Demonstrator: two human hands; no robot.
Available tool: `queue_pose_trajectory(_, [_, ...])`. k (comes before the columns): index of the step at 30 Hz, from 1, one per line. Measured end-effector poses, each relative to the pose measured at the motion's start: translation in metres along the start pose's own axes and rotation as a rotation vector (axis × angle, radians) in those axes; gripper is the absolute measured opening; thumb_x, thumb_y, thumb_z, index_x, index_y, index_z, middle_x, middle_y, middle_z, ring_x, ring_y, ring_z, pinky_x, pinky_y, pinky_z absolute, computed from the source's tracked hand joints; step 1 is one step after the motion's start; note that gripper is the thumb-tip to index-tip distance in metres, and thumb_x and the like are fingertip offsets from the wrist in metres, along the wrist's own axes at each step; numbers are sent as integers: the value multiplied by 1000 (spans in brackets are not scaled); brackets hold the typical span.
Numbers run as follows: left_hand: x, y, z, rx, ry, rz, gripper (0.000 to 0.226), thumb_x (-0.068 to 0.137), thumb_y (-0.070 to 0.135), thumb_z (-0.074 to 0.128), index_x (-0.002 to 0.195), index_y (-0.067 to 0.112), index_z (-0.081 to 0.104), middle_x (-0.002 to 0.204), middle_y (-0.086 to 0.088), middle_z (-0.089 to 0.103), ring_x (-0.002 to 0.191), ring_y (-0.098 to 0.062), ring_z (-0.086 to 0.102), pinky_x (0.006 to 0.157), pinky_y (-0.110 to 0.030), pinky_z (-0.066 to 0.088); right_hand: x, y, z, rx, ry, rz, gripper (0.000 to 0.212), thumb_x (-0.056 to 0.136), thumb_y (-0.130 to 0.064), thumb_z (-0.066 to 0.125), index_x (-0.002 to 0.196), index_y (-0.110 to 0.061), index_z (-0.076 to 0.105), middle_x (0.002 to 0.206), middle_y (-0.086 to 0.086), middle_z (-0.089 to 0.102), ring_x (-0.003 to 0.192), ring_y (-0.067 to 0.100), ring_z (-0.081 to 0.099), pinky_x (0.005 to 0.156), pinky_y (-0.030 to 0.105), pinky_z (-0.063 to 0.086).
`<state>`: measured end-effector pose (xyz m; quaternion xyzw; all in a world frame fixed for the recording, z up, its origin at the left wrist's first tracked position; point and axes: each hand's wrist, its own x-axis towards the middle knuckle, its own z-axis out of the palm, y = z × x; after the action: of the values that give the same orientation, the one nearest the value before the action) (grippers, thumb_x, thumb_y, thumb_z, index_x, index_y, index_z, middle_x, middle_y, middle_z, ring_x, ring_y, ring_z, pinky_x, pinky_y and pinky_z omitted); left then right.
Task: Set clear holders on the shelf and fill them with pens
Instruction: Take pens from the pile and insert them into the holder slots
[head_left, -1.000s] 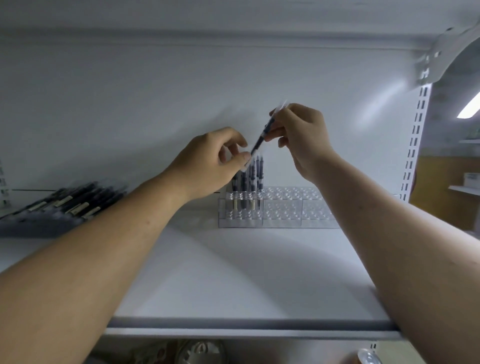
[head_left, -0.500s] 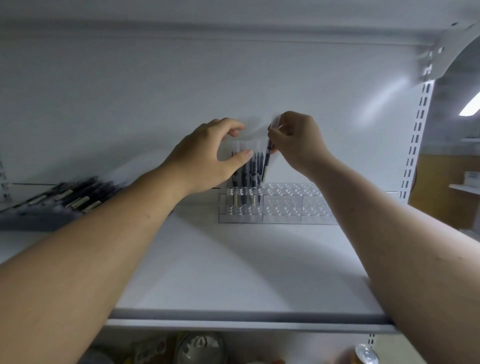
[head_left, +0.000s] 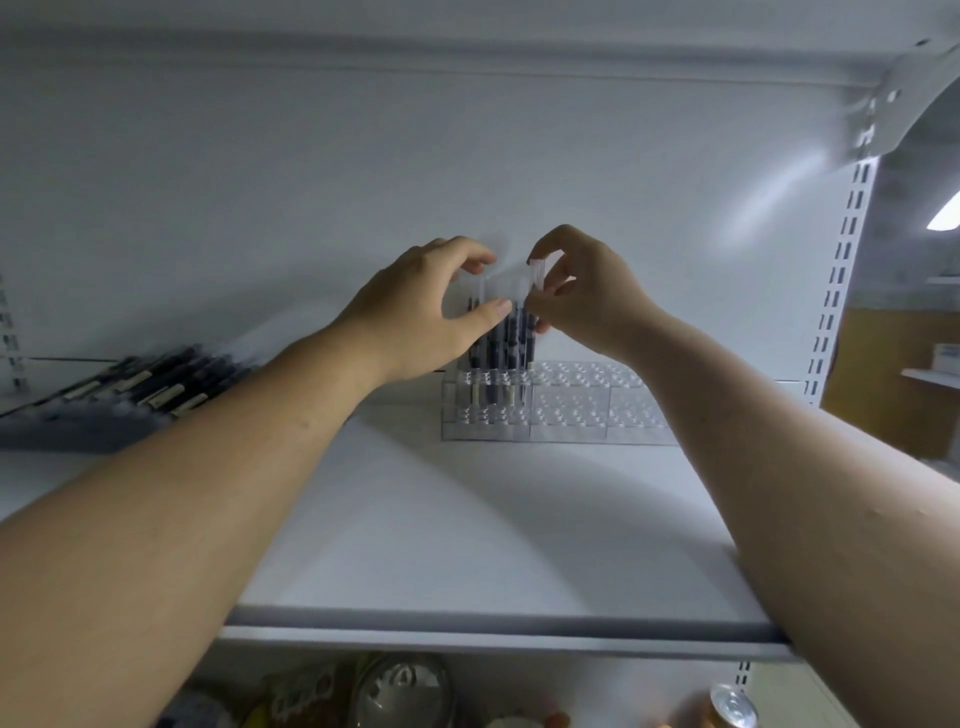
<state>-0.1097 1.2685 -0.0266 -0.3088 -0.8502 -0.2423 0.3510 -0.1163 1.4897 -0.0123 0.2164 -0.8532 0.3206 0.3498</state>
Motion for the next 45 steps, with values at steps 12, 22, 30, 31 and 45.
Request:
queue_pose_trajectory(12, [0,-1,0,13,7,0,51,96,56,64,139,32,55,139,12,58,126,-10,54,107,-43,49,-3,-1,-3,-57,-132,15,33,89,-19,69,119,-28,58,71,-1,76,67,15,74,70,38,61])
queue_pose_trajectory(22, [-1,8,-19,201,91,16,55,98,56,60,143,27,51,140,7,59,125,-17,56,100,-46,53,2,-16,0,-199,93,-201,34,94,-40,63,126,-30,60,114,-3,59,106,19,57,93,41,48])
queue_pose_trajectory(30, [-36,-1,-63,353,-28,-189,45,99,52,59,136,26,55,130,8,59,112,-16,58,92,-39,53,-3,-60,25,-274,30,-351,34,95,-44,61,127,-31,62,119,-5,62,117,21,53,95,39,34])
queue_pose_trajectory(31, [-45,-9,-69,350,-64,-245,44,99,52,60,134,26,57,126,9,60,108,-15,58,90,-37,51,-4,-68,34,-270,7,-376,33,95,-44,60,126,-32,62,119,-5,62,117,21,53,95,38,33])
queue_pose_trajectory(45, [-81,-25,-81,589,-593,-580,53,86,61,73,70,15,53,65,0,54,61,-19,52,56,-30,34,-19,-80,56,-280,-141,-463,18,96,-41,61,111,-35,69,109,-12,63,112,17,52,93,34,29])
